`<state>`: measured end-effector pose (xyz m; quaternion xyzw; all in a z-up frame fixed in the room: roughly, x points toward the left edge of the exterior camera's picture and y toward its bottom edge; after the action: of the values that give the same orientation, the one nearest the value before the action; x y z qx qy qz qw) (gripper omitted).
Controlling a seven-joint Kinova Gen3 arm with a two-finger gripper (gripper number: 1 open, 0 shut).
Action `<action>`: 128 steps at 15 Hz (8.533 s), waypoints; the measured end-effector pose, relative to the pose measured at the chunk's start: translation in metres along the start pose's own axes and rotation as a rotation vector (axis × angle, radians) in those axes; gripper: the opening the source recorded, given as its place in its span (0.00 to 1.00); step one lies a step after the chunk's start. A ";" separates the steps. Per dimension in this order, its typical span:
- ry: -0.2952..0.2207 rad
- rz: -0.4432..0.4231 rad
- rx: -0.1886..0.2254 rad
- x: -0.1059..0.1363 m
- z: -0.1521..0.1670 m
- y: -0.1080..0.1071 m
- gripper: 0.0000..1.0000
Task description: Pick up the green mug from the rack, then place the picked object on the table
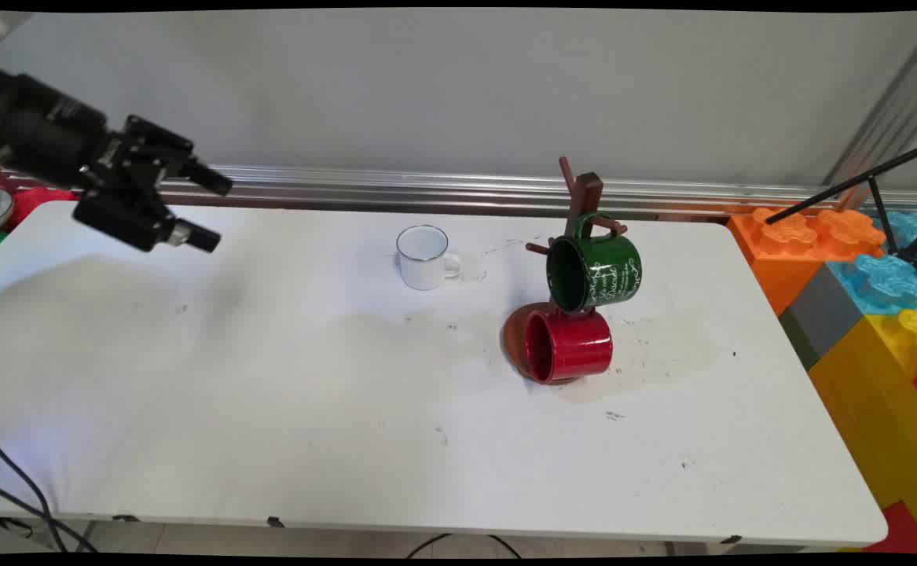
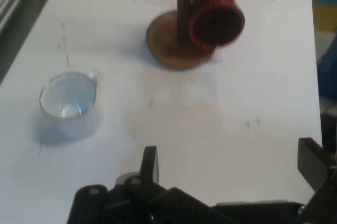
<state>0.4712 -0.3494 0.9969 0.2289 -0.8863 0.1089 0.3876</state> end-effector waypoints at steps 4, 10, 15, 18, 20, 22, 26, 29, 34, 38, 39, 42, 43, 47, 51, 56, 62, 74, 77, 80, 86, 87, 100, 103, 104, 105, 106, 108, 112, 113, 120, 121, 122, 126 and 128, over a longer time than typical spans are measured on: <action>0.037 -0.054 0.002 0.051 0.023 0.014 1.00; 0.080 -0.140 0.004 0.116 0.067 0.044 1.00; 0.093 -0.188 0.006 0.154 0.115 0.071 1.00; 0.111 -0.199 0.013 0.166 0.142 0.081 1.00; 0.128 -0.202 0.016 0.169 0.156 0.086 1.00; 0.148 -0.205 0.016 0.170 0.169 0.091 1.00; 0.191 -0.211 0.012 0.161 0.194 0.102 1.00; 0.220 -0.223 0.014 0.149 0.208 0.107 1.00; 0.256 -0.252 0.026 0.127 0.226 0.112 1.00; 0.289 -0.279 0.036 0.109 0.239 0.116 1.00; 0.294 -0.287 0.039 0.105 0.242 0.117 1.00; 0.307 -0.305 0.042 0.097 0.252 0.118 1.00; 0.311 -0.312 0.041 0.094 0.257 0.118 1.00; 0.326 -0.329 0.040 0.089 0.273 0.118 1.00; 0.342 -0.340 0.035 0.088 0.290 0.116 1.00; 0.357 -0.349 0.028 0.091 0.316 0.113 1.00; 0.369 -0.357 0.015 0.096 0.340 0.111 1.00; 0.378 -0.364 0.002 0.098 0.353 0.112 0.00; 0.384 -0.365 -0.003 0.099 0.353 0.112 0.00; 0.394 -0.367 -0.010 0.101 0.352 0.113 0.00; 0.414 -0.362 -0.034 0.106 0.341 0.120 0.00; 0.416 -0.361 -0.038 0.107 0.339 0.122 0.00; 0.424 -0.315 -0.107 0.113 0.274 0.159 0.00; 0.419 -0.294 -0.104 0.115 0.253 0.158 0.00; 0.417 -0.287 -0.104 0.116 0.247 0.157 0.00; 0.416 -0.283 -0.103 0.117 0.242 0.156 0.00; 0.412 -0.274 -0.103 0.118 0.236 0.154 0.00; 0.403 -0.258 -0.104 0.120 0.225 0.152 0.00; 0.372 -0.212 -0.101 0.123 0.198 0.146 0.00; 0.361 -0.199 -0.099 0.123 0.192 0.144 0.00; 0.276 -0.086 -0.116 0.129 0.146 0.135 0.00; 0.256 -0.067 -0.114 0.130 0.138 0.132 0.00; 0.233 -0.045 -0.113 0.130 0.130 0.129 0.00; 0.125 0.017 -0.086 0.126 0.109 0.117 0.00; 0.046 0.032 -0.059 0.120 0.102 0.107 0.00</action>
<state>0.2822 -0.3325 1.0147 0.2006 -0.8836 0.0943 0.4125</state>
